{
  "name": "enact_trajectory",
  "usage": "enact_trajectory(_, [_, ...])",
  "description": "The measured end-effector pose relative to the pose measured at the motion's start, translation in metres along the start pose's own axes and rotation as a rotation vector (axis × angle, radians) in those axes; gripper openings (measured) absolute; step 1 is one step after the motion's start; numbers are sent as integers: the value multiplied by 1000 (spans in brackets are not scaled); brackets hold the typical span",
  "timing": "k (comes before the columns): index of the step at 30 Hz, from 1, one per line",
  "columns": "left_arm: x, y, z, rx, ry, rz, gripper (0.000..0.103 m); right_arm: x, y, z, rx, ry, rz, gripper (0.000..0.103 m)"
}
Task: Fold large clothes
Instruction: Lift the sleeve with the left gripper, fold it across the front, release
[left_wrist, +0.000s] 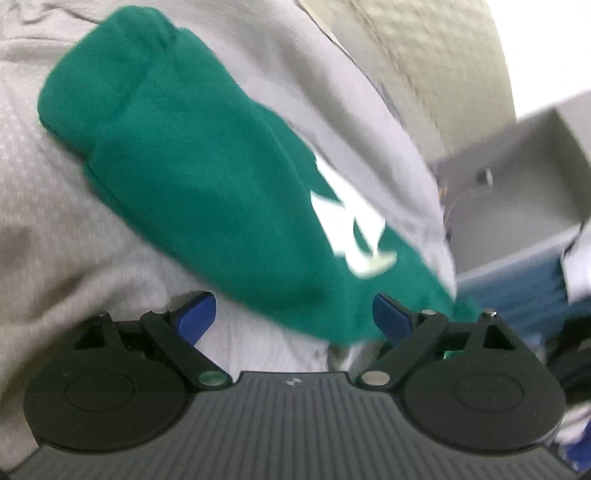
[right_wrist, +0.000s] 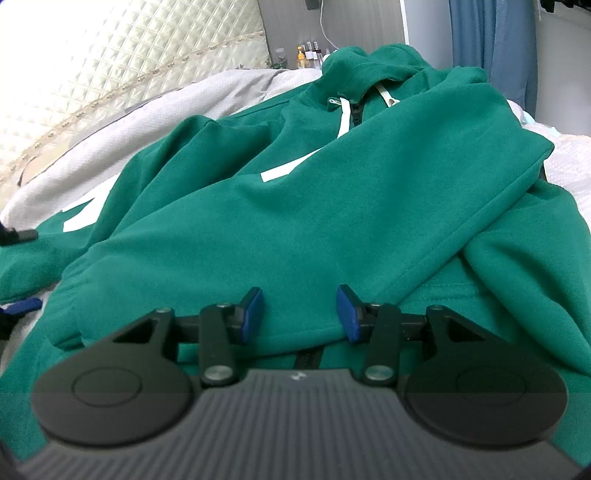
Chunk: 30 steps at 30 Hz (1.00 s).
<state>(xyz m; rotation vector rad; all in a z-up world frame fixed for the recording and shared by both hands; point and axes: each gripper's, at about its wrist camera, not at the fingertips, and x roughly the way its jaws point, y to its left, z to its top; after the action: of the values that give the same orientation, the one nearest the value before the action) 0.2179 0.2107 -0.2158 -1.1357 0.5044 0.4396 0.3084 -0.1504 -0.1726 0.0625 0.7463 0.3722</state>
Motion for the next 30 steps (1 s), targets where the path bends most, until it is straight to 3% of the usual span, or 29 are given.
enact_trajectory(5, [11, 17, 18, -163, -83, -9, 93, 0, -1, -1, 6, -4, 4, 46])
enact_trajectory(9, [17, 9, 32, -154, -123, -4, 91, -1, -1, -1, 6, -4, 4, 46])
enact_trajectory(14, [20, -12, 50, -73, -179, 9, 77, -3, -1, 2, -3, -12, -1, 46])
enact_trajectory(17, [25, -23, 68, -10, -212, 24, 62, -4, -5, 4, 27, -19, 12, 47])
enact_trajectory(19, [33, -32, 84, 49, -237, 41, 39, -5, -8, 6, 48, -21, 22, 47])
enact_trajectory(22, [49, -42, 112, 148, -270, 92, 22, -4, -12, 8, 72, -21, 36, 47])
enact_trajectory(25, [53, -59, 139, 244, -330, 144, 15, -2, -13, 10, 83, -27, 51, 48])
enact_trajectory(30, [46, -118, 185, 386, -420, 154, 13, -1, -21, 16, 123, -43, 66, 48])
